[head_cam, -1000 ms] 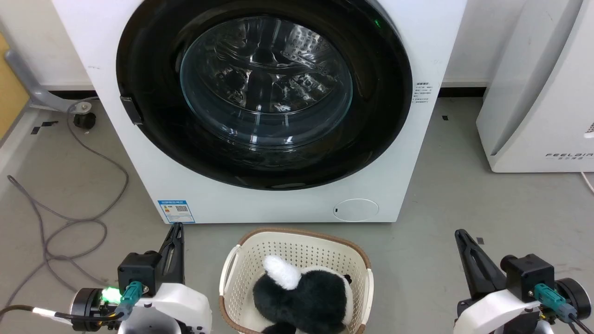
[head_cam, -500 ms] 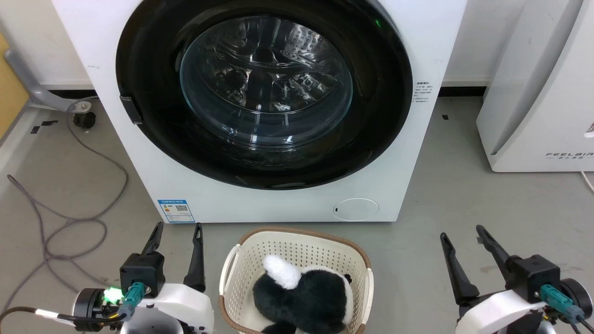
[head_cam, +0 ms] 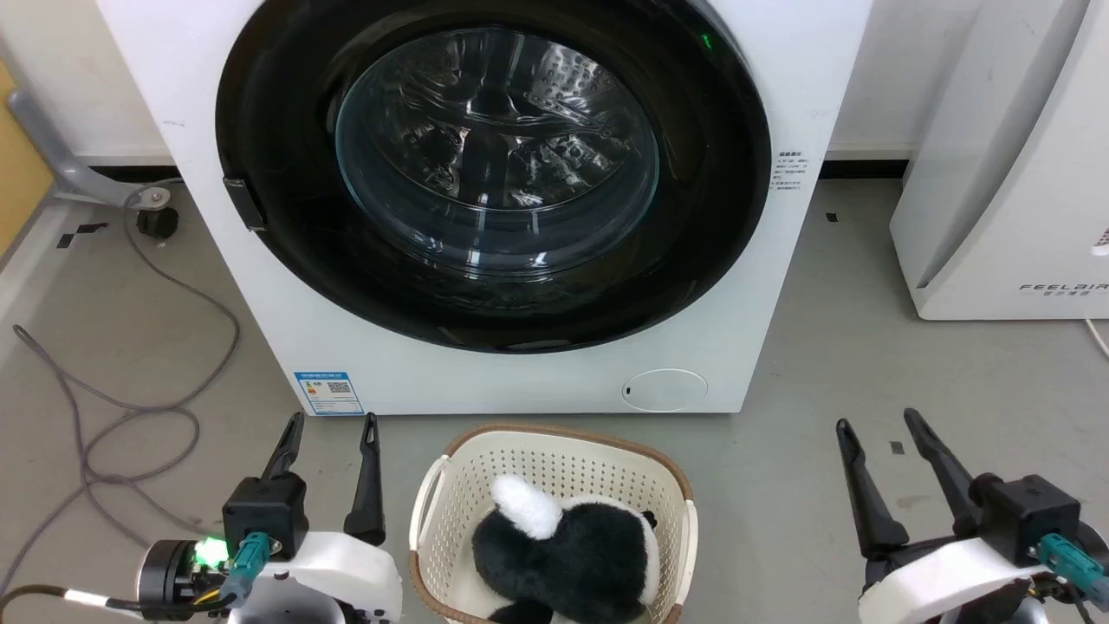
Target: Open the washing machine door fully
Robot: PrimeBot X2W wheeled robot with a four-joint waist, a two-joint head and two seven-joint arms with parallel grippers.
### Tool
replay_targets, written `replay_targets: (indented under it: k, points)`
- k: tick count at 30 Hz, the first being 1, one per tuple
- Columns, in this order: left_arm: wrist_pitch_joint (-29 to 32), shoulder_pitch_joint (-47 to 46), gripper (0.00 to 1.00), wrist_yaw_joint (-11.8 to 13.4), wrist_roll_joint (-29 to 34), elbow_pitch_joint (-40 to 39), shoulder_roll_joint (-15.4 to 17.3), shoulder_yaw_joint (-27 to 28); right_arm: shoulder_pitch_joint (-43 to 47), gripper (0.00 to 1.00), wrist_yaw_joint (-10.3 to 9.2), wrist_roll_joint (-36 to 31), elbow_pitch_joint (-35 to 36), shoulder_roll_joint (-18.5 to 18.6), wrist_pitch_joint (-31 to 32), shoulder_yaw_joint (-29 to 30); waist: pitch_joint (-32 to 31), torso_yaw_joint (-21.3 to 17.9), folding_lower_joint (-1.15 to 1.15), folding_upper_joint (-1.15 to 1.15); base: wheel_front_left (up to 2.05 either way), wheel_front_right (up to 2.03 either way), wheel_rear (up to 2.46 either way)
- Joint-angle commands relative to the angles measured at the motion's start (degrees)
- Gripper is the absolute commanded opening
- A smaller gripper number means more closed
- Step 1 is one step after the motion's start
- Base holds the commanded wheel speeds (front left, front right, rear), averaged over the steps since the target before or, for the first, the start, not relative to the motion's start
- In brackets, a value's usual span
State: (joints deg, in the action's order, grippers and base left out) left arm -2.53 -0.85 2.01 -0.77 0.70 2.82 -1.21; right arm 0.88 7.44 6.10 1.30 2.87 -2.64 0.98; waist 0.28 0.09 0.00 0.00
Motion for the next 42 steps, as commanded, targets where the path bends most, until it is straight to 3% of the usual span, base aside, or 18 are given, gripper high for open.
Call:
replay_targets:
  k: [1,17,18,19,22,25,35,42]
  points:
    - [-0.5,-0.1,1.00,0.4,-0.4,0.2,0.0,-0.2,-0.3,1.00,0.01,1.0,0.5,0.0,-0.5,0.2,0.0,0.0,0.00,0.00,0.00,0.00,0.00]
    - [-2.4,-0.1,1.00,1.7,-0.9,0.6,0.0,-1.0,-1.0,1.00,0.01,2.8,2.0,0.0,-2.4,-0.1,0.2,0.3,0.00,0.00,0.00,0.00,0.00]
    - [-2.5,-0.1,1.00,1.8,-0.9,0.6,0.0,-1.0,-1.0,0.41,0.02,2.9,2.1,0.0,-2.5,-0.1,0.2,0.3,0.00,0.00,0.00,0.00,0.00]
    - [-2.7,-0.1,1.00,1.8,-0.9,0.6,0.0,-1.1,-1.1,0.00,0.02,3.1,2.2,0.0,-2.6,-0.1,0.3,0.3,0.00,0.00,0.00,0.00,0.00]
    - [-3.0,-0.1,1.00,2.1,-1.0,0.7,0.0,-1.2,-1.2,0.00,0.02,5.9,2.1,0.0,-3.0,-0.1,0.3,0.3,0.00,0.00,0.00,0.00,0.00]
    - [-3.4,-0.1,1.00,2.3,-1.0,0.9,0.0,-1.3,-1.3,0.00,0.02,12.7,1.4,0.0,-3.3,0.0,0.4,0.3,0.00,0.00,0.00,0.00,0.00]
    - [-4.6,-0.3,1.00,2.8,-1.3,1.2,0.0,-1.6,-3.0,0.00,0.02,43.2,-1.9,0.0,-4.4,-1.4,0.8,0.5,0.00,0.00,0.00,0.00,0.00]
    - [-5.4,-0.9,1.00,3.1,-1.3,1.1,0.0,-1.8,-5.7,0.00,0.02,59.9,-4.8,0.0,0.7,1.4,2.1,0.9,0.00,0.00,0.00,0.00,0.00]
